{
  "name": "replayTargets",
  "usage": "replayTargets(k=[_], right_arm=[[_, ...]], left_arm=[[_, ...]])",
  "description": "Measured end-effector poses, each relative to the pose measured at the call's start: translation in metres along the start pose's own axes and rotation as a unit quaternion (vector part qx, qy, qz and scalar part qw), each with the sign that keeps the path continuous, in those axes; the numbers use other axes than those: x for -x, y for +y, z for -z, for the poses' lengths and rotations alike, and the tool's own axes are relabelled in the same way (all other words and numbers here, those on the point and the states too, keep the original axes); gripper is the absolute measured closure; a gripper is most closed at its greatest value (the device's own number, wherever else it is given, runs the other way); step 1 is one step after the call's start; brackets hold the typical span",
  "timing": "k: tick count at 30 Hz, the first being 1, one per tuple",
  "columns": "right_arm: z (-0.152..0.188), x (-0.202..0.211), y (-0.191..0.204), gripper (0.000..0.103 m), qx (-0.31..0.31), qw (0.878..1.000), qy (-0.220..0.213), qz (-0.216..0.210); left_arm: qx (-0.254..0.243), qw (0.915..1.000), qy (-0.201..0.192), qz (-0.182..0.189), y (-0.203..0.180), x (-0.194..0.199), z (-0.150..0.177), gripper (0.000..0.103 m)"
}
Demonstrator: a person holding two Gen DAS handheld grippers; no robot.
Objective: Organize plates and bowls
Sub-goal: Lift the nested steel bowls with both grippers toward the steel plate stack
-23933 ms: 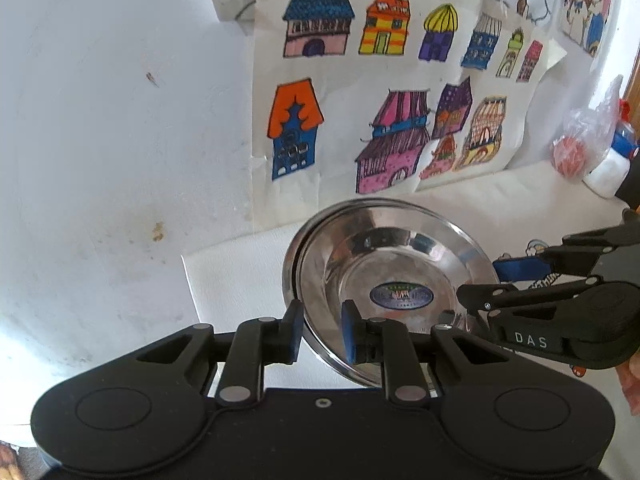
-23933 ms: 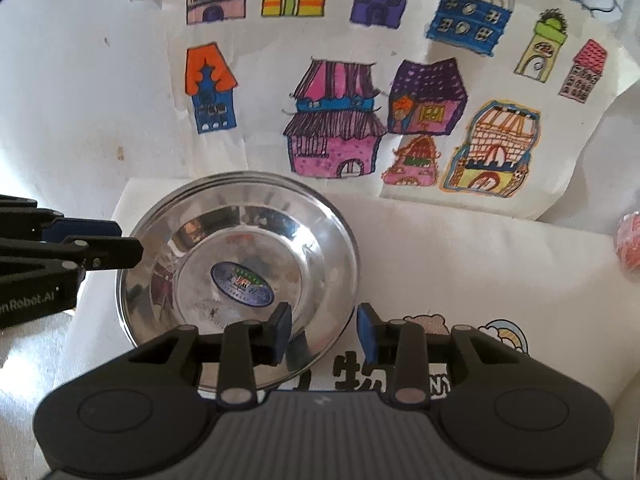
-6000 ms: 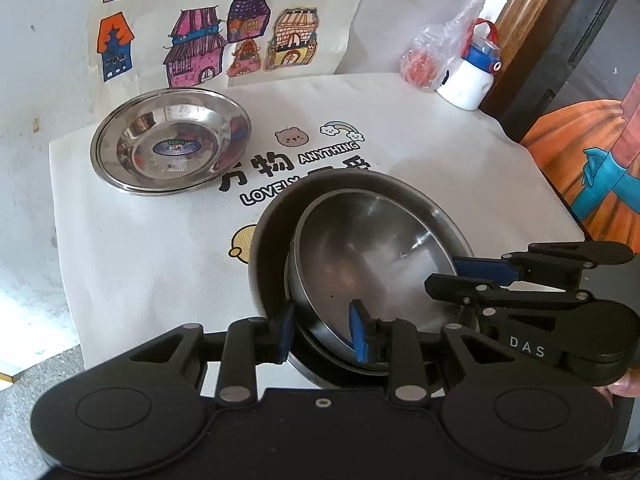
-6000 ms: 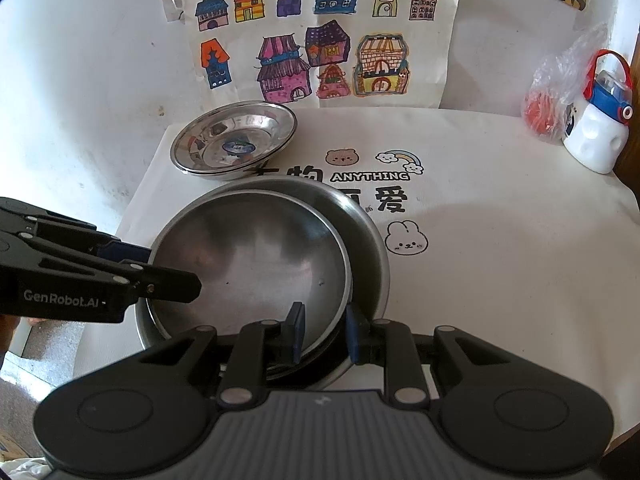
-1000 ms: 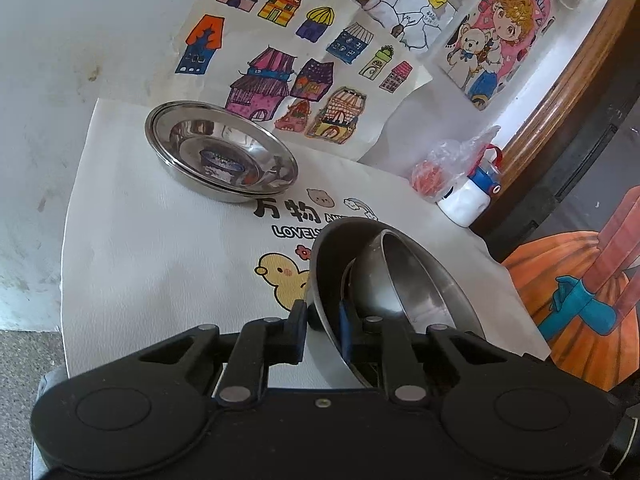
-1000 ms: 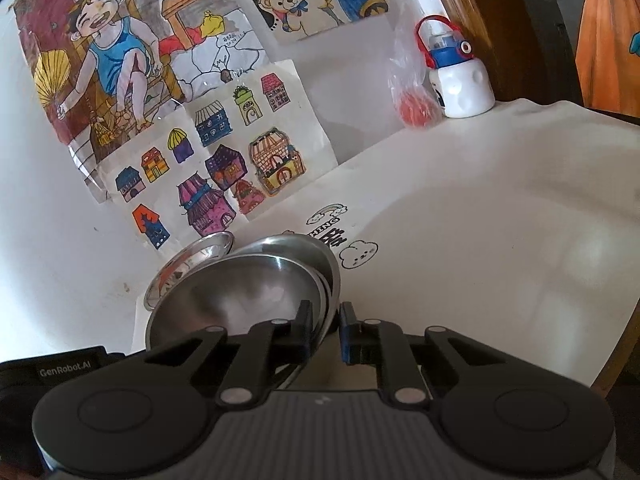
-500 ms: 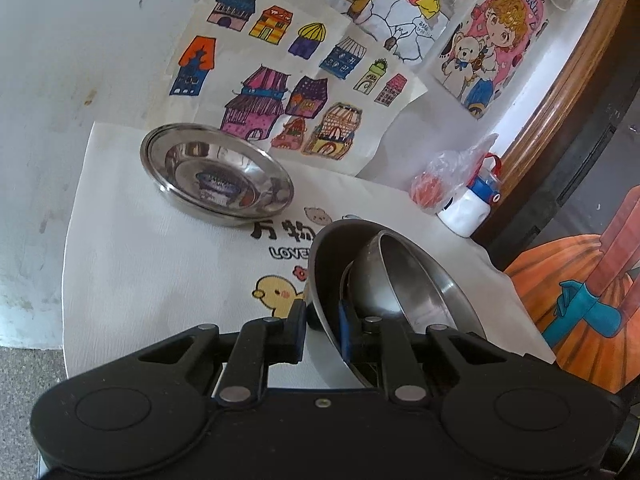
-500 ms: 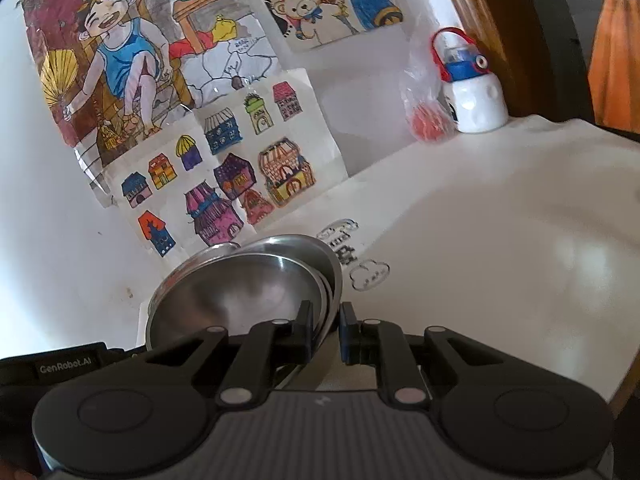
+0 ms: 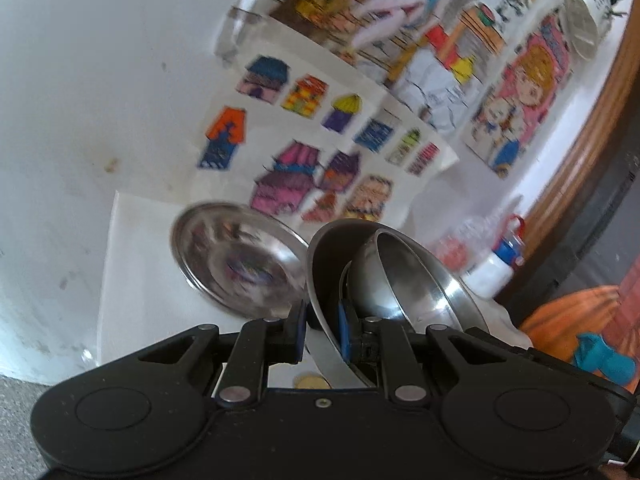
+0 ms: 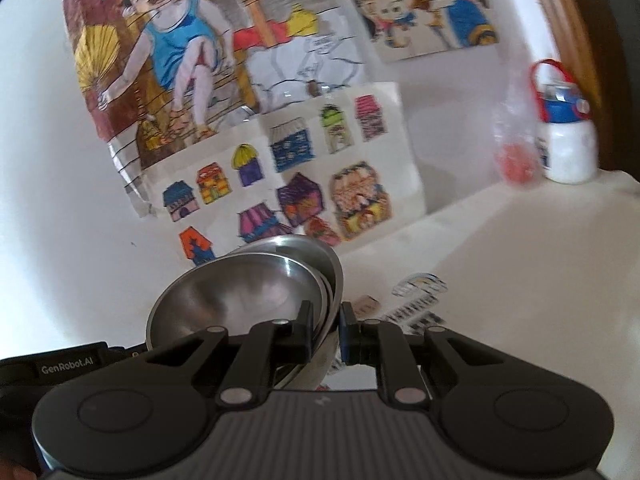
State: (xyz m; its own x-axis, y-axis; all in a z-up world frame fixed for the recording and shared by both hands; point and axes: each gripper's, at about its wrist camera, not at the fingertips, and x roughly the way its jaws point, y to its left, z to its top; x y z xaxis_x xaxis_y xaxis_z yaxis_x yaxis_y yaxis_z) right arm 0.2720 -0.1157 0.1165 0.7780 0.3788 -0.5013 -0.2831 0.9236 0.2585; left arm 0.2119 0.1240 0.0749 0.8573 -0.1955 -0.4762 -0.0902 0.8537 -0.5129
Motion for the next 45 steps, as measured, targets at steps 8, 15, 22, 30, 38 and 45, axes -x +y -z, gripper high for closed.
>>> replayTargets(k=[8,15,22,30,38,45], right_arm=[[-0.008,-0.051,0.032,0.088,0.037,0.999,0.008,-0.026],[-0.009,-0.088,0.043,0.088,0.056,0.998,0.021,-0.029],[-0.004,-0.113,0.042,0.088,0.060,0.997,0.032,-0.027],[-0.006,-0.122,0.042,0.088,0.062,0.997,0.035,-0.028],[-0.007,-0.125,0.042,0.088,0.063,0.997,0.035,-0.030],[-0.006,-0.128,0.042,0.088,0.061,0.997,0.037,-0.031]], left_arm=[[0.008,0.9989,-0.030,-0.036,0.030,-0.009,-0.031,0.086],[0.012,0.9977,-0.032,-0.058,0.053,-0.025,-0.043,0.086],[0.016,0.9967,-0.026,-0.075,0.068,-0.044,-0.044,0.086],[0.013,0.9962,-0.024,-0.083,0.072,-0.053,-0.046,0.086],[0.007,0.9958,-0.026,-0.088,0.070,-0.055,-0.048,0.086],[0.009,0.9955,-0.022,-0.092,0.070,-0.058,-0.048,0.086]])
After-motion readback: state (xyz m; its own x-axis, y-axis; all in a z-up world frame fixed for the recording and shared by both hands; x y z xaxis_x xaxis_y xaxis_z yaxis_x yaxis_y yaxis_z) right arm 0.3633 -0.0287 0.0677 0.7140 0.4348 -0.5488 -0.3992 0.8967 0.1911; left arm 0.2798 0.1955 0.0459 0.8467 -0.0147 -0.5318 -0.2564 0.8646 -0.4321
